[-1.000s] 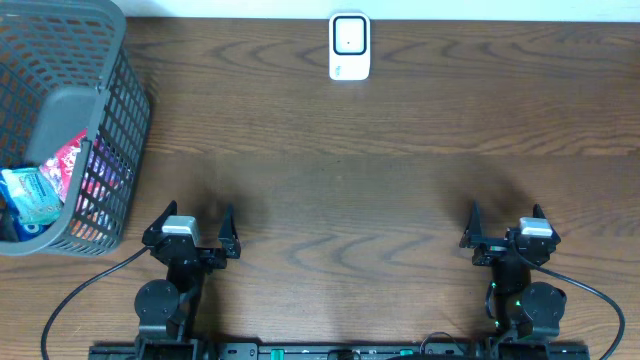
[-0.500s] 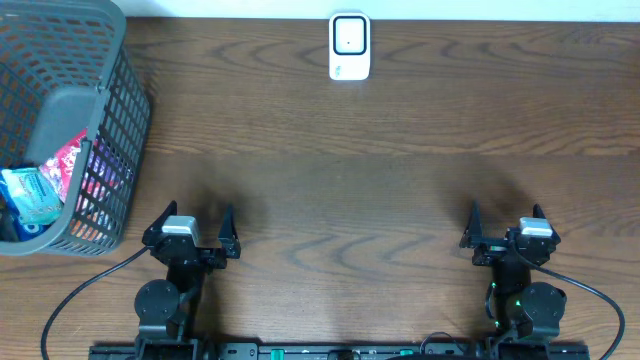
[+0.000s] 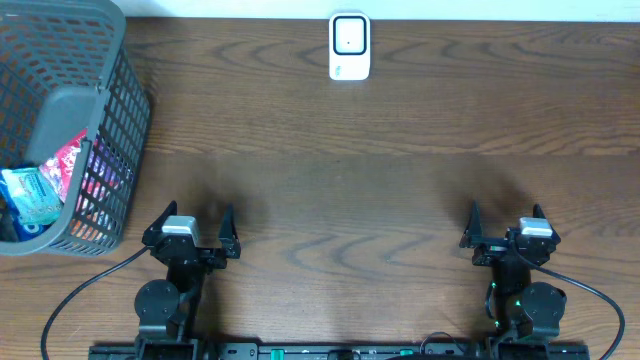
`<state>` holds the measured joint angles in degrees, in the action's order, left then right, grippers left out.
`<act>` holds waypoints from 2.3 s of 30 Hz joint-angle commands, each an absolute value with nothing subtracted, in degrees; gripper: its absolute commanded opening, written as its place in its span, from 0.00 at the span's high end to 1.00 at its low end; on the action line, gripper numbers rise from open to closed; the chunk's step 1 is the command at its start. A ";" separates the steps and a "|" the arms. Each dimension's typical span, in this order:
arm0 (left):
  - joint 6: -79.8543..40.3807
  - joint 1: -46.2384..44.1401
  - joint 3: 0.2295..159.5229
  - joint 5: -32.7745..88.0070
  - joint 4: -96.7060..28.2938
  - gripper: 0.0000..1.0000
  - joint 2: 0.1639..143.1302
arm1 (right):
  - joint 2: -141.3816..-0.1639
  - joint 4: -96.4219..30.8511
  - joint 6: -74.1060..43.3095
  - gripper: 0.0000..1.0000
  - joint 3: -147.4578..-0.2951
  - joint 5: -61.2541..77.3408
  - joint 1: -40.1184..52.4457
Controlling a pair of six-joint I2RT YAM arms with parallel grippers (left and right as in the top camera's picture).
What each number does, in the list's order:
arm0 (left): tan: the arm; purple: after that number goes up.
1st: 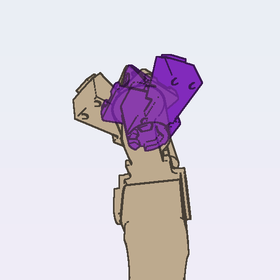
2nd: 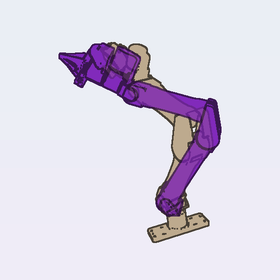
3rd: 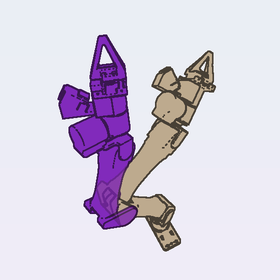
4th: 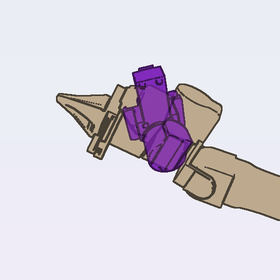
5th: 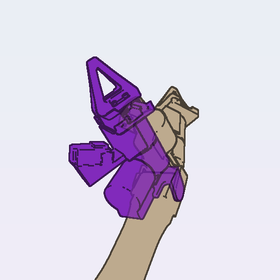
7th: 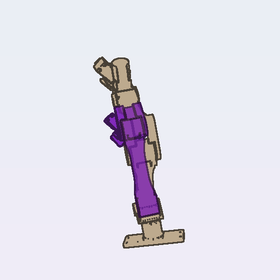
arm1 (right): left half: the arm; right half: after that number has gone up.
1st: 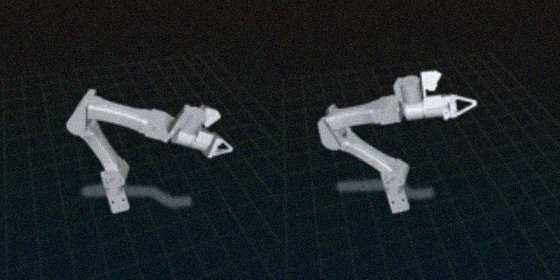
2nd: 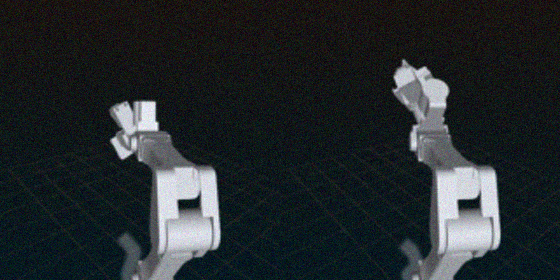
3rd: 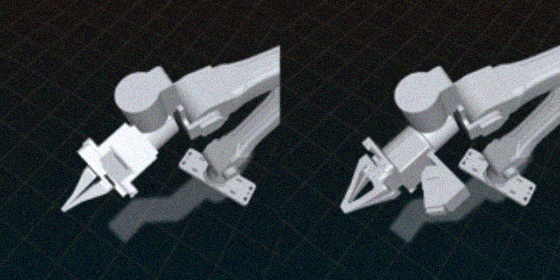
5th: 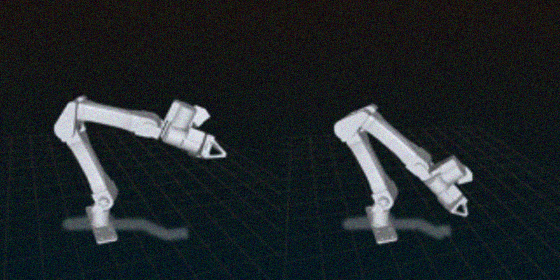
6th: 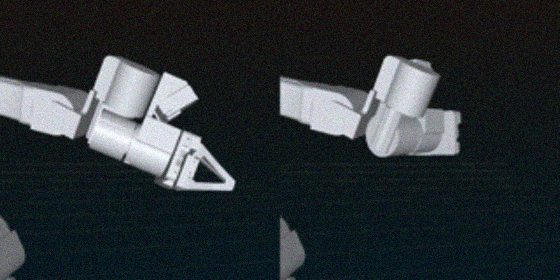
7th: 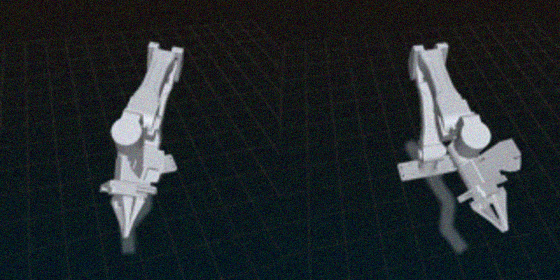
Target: Scan the item barcode
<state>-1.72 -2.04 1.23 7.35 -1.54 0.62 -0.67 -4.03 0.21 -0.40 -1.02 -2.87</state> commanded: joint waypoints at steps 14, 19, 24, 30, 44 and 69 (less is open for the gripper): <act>-2.22 -2.33 0.23 8.27 -3.44 0.02 0.23 | -0.49 -4.27 -0.80 0.01 -0.32 -0.54 -2.59; -2.22 -2.33 0.23 8.27 -3.44 0.02 0.23 | -0.49 -4.29 -0.80 0.01 -0.32 -0.54 -2.59; -2.22 -2.33 0.23 8.29 -3.44 0.02 0.23 | -0.49 -4.27 -0.80 0.01 -0.32 -0.54 -2.59; -2.22 -2.33 0.23 8.27 -3.44 0.02 0.23 | -0.49 -4.29 -0.80 0.01 -0.32 -0.54 -2.59; -3.77 -2.48 0.25 27.57 -0.49 0.02 0.23 | -0.49 -4.27 -0.80 0.01 -0.32 -0.54 -2.59; -10.07 -1.39 28.40 29.50 11.09 0.02 8.47 | -0.49 -4.27 -0.80 0.01 -0.32 -0.54 -2.59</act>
